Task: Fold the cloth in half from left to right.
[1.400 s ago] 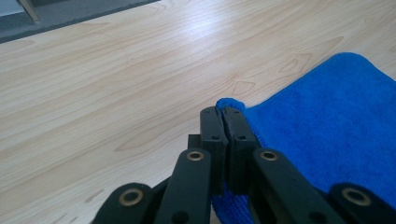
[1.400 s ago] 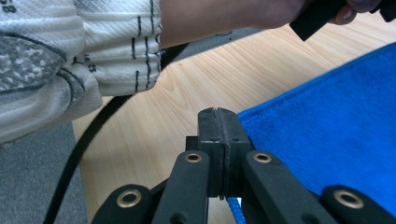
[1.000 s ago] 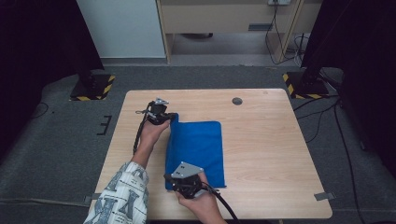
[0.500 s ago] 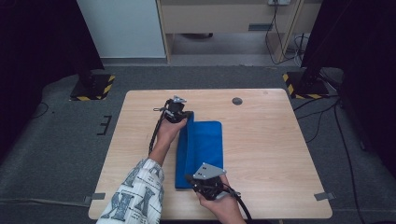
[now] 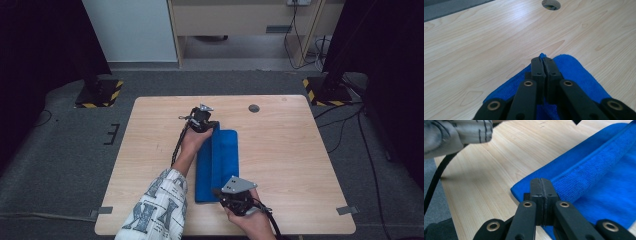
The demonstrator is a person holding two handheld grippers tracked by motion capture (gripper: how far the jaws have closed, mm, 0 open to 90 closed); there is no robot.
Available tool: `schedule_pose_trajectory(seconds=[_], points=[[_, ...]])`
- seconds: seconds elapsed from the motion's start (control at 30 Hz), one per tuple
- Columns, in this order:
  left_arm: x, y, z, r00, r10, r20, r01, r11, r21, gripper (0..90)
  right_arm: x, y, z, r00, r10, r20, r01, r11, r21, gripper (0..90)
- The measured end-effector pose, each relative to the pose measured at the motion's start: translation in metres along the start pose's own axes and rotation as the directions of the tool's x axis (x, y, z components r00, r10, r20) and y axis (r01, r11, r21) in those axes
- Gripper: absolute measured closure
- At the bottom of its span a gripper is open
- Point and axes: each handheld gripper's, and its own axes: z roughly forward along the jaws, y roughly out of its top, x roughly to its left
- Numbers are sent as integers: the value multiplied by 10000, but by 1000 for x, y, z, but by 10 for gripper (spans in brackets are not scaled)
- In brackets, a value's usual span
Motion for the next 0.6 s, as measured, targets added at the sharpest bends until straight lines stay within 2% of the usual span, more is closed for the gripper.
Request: schedule_pose_trajectory(seconds=[0.2, 0.47, 0.6], points=[[-12, -1, 11, 9993, 342, 115, -346, 9989, 321, 876, -4, -5, -4, 10000, 47, -12, -47, 9998, 192, 898], [-11, -1, 18, 9998, -4, 186, 0, 9997, 236, 876, -9, -8, -7, 9997, 209, 116, -213, 9994, 284, 897], [-13, -2, 23, 9998, -32, 214, 26, 9996, 272, 876, -17, -12, -8, 9983, 477, 324, -488, 9983, 331, 895]])
